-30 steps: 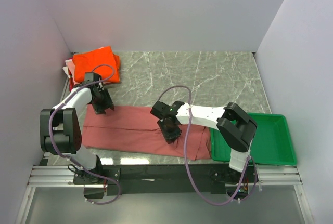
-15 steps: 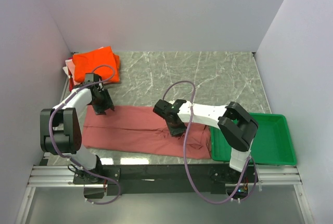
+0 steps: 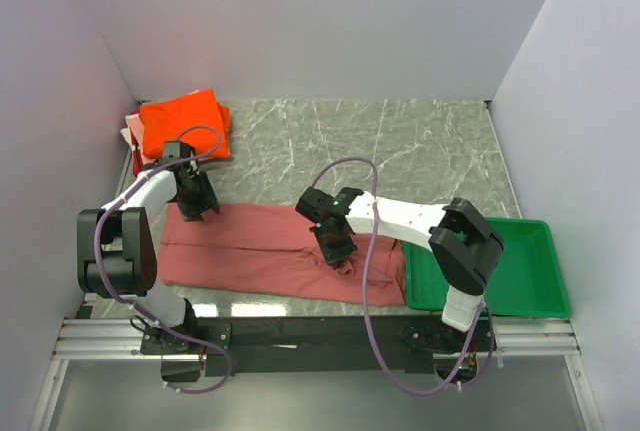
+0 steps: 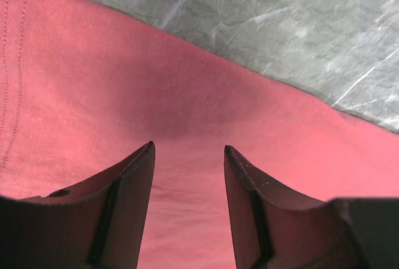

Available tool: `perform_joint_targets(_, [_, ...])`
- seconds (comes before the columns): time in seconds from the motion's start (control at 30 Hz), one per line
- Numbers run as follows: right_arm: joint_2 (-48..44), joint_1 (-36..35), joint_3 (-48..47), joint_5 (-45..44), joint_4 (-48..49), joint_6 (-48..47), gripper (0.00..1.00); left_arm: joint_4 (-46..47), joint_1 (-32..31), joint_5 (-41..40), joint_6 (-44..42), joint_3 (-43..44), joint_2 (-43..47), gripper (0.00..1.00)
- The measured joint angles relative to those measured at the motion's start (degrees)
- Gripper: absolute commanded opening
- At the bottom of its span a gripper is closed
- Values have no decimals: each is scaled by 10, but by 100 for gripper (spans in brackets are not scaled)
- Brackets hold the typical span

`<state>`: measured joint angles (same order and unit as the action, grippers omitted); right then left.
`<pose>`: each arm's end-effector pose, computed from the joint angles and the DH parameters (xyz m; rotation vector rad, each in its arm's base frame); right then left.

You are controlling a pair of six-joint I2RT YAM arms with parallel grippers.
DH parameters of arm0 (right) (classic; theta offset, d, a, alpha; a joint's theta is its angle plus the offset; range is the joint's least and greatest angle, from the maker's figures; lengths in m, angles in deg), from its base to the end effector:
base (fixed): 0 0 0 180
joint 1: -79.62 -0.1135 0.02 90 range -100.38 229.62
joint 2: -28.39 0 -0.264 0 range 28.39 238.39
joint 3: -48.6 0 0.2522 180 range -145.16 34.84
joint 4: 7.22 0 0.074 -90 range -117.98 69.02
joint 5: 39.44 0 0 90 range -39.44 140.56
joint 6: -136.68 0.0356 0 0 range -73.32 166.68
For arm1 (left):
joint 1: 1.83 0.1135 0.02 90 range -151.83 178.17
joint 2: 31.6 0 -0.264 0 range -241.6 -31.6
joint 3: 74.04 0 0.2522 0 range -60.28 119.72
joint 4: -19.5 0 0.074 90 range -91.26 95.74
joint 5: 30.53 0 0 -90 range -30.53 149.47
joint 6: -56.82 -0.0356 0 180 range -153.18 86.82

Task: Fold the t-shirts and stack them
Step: Fold the tshirt

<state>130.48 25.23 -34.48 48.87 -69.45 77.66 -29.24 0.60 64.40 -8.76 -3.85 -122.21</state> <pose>0.1933 0.2680 0.1812 -0.6067 2.9449 0.1235 0.2980 0.0096 0.1872 -0.6269 2.7217 -0.2160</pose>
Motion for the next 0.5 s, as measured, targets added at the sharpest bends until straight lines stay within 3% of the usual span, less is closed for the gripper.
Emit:
perform_joint_targets(0.37, [-10, 7, -22, 185, 1, -10, 10, -1, 0, 0, -7, -2, 0, 54])
perform_joint_targets(0.47, [5, 7, -22, 214, 10, -12, 18, -1, 0, 0, -8, -2, 0, 54])
perform_joint_targets(0.5, [12, 7, -22, 220, 12, -14, 27, -1, 0, 0, -9, -2, 0, 54])
